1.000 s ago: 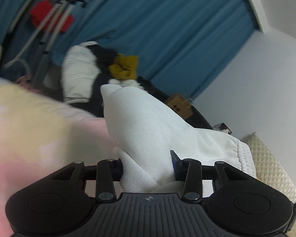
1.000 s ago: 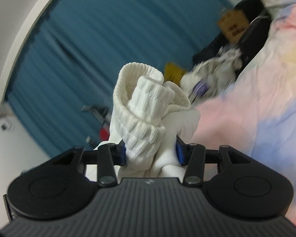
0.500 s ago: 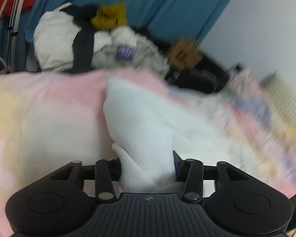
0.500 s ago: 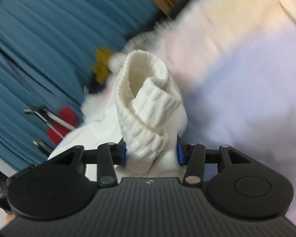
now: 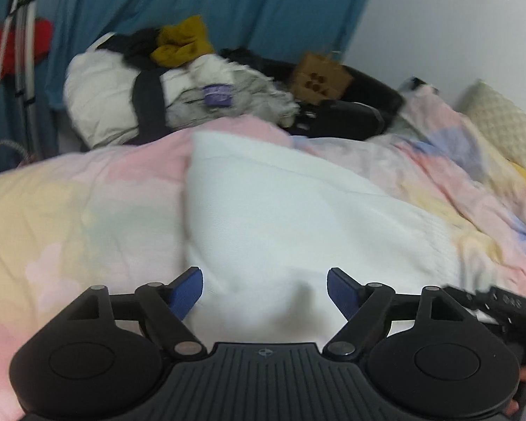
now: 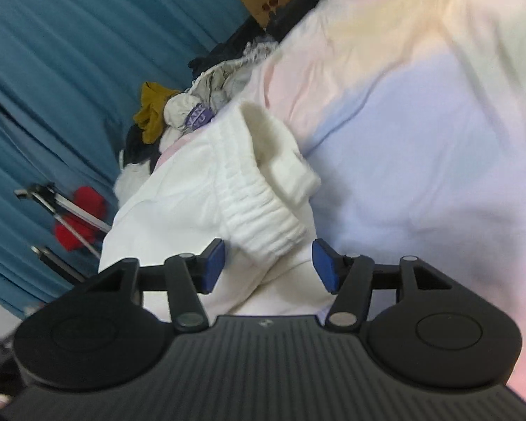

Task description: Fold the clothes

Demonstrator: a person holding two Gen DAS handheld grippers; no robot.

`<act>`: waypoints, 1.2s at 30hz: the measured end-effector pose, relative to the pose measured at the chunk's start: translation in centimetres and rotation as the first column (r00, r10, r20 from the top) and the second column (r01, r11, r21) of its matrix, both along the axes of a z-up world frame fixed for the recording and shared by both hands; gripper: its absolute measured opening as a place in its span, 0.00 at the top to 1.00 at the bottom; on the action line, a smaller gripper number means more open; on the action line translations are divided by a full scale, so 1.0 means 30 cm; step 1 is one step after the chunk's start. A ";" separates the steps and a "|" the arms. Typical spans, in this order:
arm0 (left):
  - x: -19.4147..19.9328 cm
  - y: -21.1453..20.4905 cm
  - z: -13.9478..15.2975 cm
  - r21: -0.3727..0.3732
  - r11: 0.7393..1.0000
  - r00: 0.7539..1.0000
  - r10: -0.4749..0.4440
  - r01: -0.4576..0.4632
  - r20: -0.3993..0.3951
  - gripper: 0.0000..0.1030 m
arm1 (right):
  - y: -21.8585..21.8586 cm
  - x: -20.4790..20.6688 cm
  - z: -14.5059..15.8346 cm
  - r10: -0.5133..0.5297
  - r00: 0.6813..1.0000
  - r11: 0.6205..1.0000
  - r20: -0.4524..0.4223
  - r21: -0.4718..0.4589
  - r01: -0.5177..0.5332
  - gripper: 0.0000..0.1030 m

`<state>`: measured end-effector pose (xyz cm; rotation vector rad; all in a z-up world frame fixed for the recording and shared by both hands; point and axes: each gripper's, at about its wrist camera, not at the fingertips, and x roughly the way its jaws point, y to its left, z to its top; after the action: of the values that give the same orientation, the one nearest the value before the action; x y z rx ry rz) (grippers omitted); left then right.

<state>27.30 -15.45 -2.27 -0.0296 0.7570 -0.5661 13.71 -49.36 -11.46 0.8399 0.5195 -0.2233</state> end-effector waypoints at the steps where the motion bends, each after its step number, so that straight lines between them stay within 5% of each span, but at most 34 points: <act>1: -0.043 0.003 0.028 0.002 1.000 1.000 -0.010 0.010 0.012 0.19 | 0.016 -0.028 0.029 -0.006 1.000 0.999 0.004 -0.034 0.006 0.43; 8: -0.392 0.054 0.208 -0.025 0.998 0.990 -0.053 0.057 0.132 0.01 | 0.155 -0.236 0.241 0.048 0.994 0.970 0.099 -0.244 -0.023 0.43; 19: -0.793 0.164 0.337 -0.007 1.000 0.970 -0.019 0.022 0.243 0.00 | 0.388 -0.447 0.416 0.148 0.974 0.895 0.174 -0.442 -0.057 0.43; 36: -0.890 0.314 0.271 0.013 0.994 0.953 0.099 -0.107 0.287 0.00 | 0.554 -0.462 0.392 0.205 0.967 0.834 0.149 -0.543 -0.093 0.43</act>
<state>0.61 -6.02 5.84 0.0383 0.4776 -0.4475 -0.15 -32.75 0.31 0.2661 0.3036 -0.1243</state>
